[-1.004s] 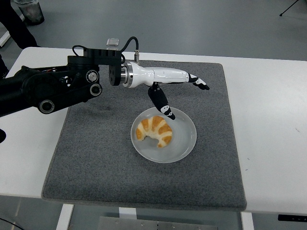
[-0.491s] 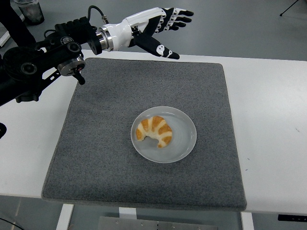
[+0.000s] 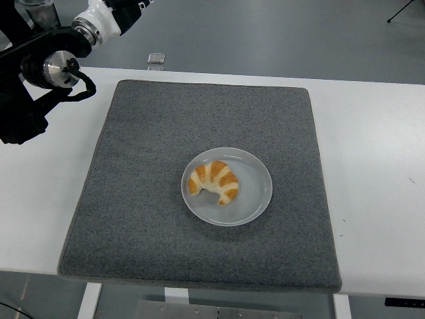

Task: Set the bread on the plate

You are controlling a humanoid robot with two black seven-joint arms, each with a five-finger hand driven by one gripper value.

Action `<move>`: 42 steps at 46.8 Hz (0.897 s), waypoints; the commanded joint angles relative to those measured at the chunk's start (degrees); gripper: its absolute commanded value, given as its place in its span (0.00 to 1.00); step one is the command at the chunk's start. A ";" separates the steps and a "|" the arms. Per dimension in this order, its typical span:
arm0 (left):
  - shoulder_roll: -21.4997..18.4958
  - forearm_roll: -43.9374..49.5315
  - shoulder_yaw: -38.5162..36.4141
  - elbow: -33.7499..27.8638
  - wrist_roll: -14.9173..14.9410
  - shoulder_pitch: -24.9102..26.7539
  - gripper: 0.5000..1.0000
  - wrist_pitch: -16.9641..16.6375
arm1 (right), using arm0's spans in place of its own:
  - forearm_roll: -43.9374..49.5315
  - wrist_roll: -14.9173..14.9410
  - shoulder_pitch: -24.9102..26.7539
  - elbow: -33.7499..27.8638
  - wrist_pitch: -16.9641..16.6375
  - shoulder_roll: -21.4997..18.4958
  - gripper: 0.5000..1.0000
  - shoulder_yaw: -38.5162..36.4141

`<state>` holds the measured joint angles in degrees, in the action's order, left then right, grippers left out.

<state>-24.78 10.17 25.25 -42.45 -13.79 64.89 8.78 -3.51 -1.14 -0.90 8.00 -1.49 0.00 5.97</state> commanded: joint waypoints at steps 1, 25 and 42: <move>0.26 1.25 2.34 0.27 0.08 -2.13 0.99 -0.08 | 0.00 -0.01 0.02 0.00 0.00 0.00 0.90 0.00; 1.49 6.70 6.39 0.27 0.17 -11.10 0.99 -4.73 | 0.00 -0.01 0.02 0.00 0.00 0.00 0.90 0.00; 2.63 6.53 6.30 1.15 0.17 -13.47 0.98 -4.73 | 0.00 -0.01 0.02 0.00 0.00 0.00 0.90 0.00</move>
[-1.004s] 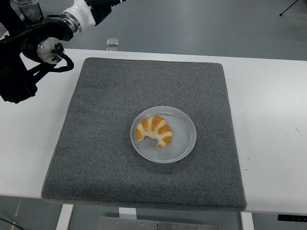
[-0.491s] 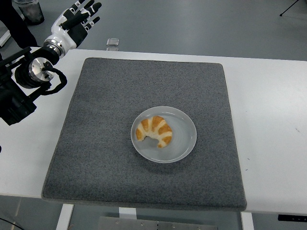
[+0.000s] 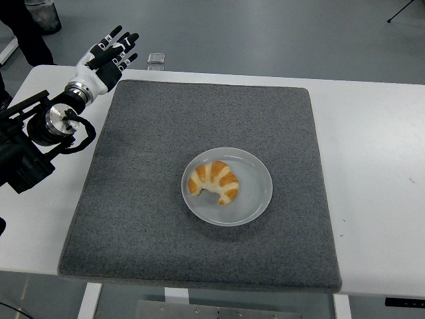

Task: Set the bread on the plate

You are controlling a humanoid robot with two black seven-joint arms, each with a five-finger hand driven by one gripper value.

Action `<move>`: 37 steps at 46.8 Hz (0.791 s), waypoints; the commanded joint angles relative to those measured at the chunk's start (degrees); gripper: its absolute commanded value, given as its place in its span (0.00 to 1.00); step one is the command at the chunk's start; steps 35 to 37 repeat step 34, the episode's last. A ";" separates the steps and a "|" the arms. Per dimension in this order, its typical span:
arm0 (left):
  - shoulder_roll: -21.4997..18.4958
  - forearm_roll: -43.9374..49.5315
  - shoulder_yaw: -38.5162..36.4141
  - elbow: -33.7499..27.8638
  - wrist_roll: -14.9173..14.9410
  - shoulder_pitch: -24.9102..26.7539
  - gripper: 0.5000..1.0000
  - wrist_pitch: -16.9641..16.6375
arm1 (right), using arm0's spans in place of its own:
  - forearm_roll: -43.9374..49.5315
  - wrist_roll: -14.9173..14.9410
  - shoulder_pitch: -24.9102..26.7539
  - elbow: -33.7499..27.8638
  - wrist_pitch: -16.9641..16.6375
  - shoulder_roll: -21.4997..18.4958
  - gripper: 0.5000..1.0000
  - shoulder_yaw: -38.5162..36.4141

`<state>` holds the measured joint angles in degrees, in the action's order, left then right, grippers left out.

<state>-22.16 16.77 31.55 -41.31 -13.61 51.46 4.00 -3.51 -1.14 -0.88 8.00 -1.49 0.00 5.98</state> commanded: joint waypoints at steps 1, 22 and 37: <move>0.01 -0.16 0.00 0.00 -0.01 -0.04 0.99 0.04 | 0.00 0.00 0.00 0.00 0.00 0.00 0.90 -0.09; 0.89 0.02 3.95 0.00 -1.07 -1.88 0.99 -0.92 | 0.09 0.00 0.00 0.00 0.00 0.00 0.91 -0.09; 2.03 0.02 9.05 0.00 -5.02 -2.94 0.99 -2.15 | 0.00 0.00 0.00 0.00 -0.09 0.00 0.90 -0.09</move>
